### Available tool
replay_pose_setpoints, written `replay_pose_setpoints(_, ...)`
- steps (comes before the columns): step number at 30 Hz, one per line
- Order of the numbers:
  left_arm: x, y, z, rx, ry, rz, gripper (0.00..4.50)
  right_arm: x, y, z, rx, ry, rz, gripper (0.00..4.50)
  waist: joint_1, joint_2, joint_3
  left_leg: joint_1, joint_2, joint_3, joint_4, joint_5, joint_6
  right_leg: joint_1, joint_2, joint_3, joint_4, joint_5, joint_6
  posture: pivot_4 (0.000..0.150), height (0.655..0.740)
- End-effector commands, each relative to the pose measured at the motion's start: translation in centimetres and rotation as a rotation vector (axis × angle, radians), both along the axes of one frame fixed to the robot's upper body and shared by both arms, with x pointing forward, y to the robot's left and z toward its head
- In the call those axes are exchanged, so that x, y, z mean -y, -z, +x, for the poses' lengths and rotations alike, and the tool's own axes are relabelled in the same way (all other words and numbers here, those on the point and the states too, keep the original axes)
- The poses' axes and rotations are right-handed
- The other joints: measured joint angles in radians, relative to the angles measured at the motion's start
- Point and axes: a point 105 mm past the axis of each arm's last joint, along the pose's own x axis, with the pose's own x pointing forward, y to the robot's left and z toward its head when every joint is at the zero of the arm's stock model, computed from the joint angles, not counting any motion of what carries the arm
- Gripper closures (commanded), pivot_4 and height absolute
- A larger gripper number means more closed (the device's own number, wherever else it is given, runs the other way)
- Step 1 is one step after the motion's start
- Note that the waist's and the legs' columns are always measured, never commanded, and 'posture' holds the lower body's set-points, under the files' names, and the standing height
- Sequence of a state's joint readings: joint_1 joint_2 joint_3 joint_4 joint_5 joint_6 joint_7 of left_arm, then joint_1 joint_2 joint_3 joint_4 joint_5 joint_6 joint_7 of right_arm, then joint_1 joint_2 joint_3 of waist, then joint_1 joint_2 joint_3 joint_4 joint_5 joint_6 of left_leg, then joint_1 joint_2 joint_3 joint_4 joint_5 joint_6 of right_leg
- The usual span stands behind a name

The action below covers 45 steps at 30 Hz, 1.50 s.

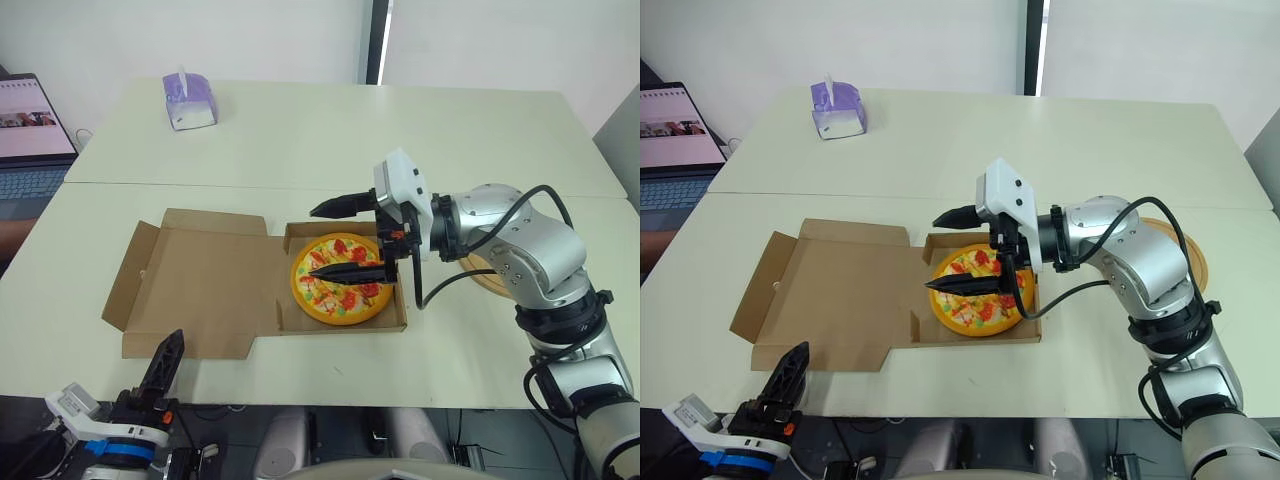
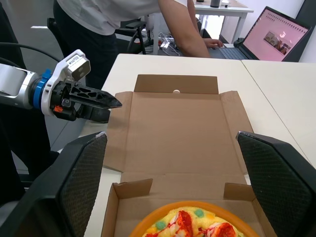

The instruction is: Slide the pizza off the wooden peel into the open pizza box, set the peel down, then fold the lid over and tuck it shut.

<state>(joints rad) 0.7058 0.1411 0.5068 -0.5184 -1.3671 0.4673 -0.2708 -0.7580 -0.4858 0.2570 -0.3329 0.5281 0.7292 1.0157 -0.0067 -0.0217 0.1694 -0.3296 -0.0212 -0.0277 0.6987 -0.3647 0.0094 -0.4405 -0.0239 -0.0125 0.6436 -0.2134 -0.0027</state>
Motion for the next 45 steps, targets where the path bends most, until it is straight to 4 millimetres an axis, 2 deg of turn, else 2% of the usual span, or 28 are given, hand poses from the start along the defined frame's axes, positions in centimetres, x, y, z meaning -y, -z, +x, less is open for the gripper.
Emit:
replay_pose_setpoints(1, -0.7, 0.2, 0.2, -0.017, -0.017, 0.03, 0.18, 0.2, -1.3, -0.4, 0.058, 0.001, 0.022, 0.0, 0.0, 0.0, 0.0, 0.0, 0.0, 0.0, 0.0, 0.0, 0.0, 0.0, 0.0, 0.0, 0.0, 0.0, 0.0, 0.15, 0.74)
replay_pose_setpoints(3, -0.7, 0.3, 0.2, -0.017, -0.014, 0.031, 0.55, 0.3, -1.1, -0.4, 0.06, 0.003, 0.014, 0.0, 0.0, 0.0, 0.0, 0.0, 0.0, 0.0, 0.0, 0.0, 0.0, 0.0, 0.0, 0.0, 0.0, 0.0, 0.0, 0.15, 0.74)
replay_pose_setpoints(12, -0.6, 0.0, -0.1, -0.01, -0.034, 0.008, 3.45, 0.6, -1.1, -0.3, 0.061, 0.014, 0.009, 0.0, 0.001, 0.0, 0.0, 0.0, 0.0, 0.0, 0.0, 0.0, 0.0, 0.0, 0.0, 0.0, 0.0, 0.0, 0.0, 0.15, 0.74)
replay_pose_setpoints(15, -0.4, -0.1, 0.0, -0.009, -0.033, 0.006, 4.35, 0.7, -1.0, -0.3, 0.062, 0.017, 0.007, 0.0, 0.001, 0.0, 0.0, 0.0, 0.0, 0.0, 0.0, 0.0, 0.0, 0.0, 0.0, 0.0, 0.0, 0.0, 0.0, 0.15, 0.74)
replay_pose_setpoints(16, -0.4, -0.2, -0.1, -0.009, -0.033, 0.006, 4.46, 0.7, -1.0, -0.2, 0.062, 0.018, 0.007, 0.0, 0.001, 0.0, 0.0, 0.0, 0.0, 0.0, 0.0, 0.0, 0.0, 0.0, 0.0, 0.0, 0.0, 0.0, 0.0, 0.15, 0.74)
replay_pose_setpoints(27, -0.7, -0.5, 0.1, -0.001, -0.045, 0.017, 4.46, 0.7, -0.9, 0.3, 0.069, 0.031, 0.004, 0.0, 0.001, 0.0, 0.0, 0.0, 0.0, 0.0, 0.0, 0.0, 0.0, 0.0, 0.0, 0.0, -0.001, 0.0, 0.0, 0.15, 0.74)
replay_pose_setpoints(30, -0.9, -0.7, 0.1, -0.001, -0.053, 0.045, 3.86, 0.8, -0.9, 0.3, 0.073, 0.031, 0.004, 0.0, 0.001, 0.0, 0.0, 0.0, 0.0, 0.0, 0.0, 0.0, 0.0, 0.0, 0.0, 0.0, -0.001, 0.0, 0.0, 0.15, 0.74)
replay_pose_setpoints(33, -2.3, -0.8, -0.4, -0.004, -0.109, 0.045, 2.93, 0.8, -0.9, 0.4, 0.076, 0.031, 0.004, 0.0, 0.001, 0.0, 0.0, 0.0, 0.0, 0.0, 0.0, 0.0, 0.0, 0.0, 0.0, 0.0, -0.001, 0.0, 0.0, 0.15, 0.74)
replay_pose_setpoints(39, -4.0, -1.6, -1.2, 0.01, -0.112, 0.042, 2.93, 0.7, -1.0, 0.4, 0.078, 0.026, 0.01, 0.0, 0.001, 0.0, 0.0, -0.001, 0.0, 0.0, -0.001, 0.0, 0.0, -0.001, 0.0, 0.0, -0.001, 0.0, 0.0, 0.15, 0.74)
replay_pose_setpoints(45, -4.1, -0.9, -1.0, -0.001, -0.072, 0.028, 2.93, 0.5, -1.1, 0.4, 0.08, 0.024, 0.013, 0.0, 0.0, 0.0, 0.0, -0.001, 0.0, 0.0, -0.001, 0.0, 0.0, -0.001, 0.0, 0.0, -0.001, 0.0, 0.0, 0.15, 0.74)
